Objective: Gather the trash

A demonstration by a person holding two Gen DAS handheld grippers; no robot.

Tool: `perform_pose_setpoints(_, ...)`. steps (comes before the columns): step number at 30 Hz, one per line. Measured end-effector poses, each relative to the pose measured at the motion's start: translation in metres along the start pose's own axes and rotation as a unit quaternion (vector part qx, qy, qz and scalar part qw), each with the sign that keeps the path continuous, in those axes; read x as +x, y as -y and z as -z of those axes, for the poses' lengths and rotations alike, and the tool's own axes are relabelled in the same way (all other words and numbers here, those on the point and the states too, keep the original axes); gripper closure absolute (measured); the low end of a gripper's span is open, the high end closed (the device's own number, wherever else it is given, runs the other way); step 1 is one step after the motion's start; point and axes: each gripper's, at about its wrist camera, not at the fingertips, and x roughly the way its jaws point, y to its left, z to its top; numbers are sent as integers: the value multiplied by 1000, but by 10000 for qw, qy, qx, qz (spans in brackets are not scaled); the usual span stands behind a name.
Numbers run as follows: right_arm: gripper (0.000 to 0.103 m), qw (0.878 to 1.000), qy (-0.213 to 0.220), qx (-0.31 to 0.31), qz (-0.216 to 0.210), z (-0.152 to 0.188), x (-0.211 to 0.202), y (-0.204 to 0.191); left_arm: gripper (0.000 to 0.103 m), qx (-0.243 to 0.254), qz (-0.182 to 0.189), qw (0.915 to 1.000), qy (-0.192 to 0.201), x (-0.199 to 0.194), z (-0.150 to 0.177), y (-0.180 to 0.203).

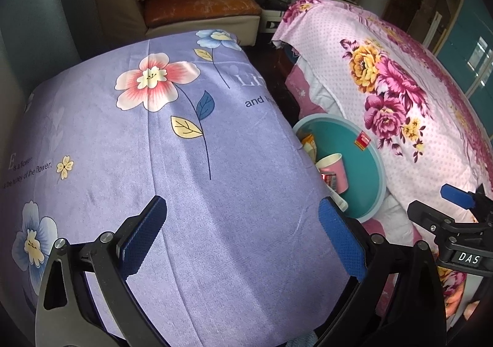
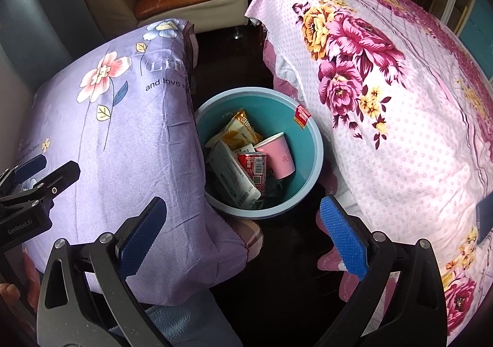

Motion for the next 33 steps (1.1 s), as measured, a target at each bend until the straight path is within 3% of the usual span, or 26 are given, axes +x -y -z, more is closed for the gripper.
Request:
perform_pose_setpoints(17, 7, 9993, -78, 364, 20, 5, 23, 11, 4, 102, -231, 9996, 158, 6, 4, -6)
perform_pose_setpoints(33, 7, 9992, -229, 310, 53, 7, 35, 1, 4, 86, -251, 9996, 121, 13, 7, -12)
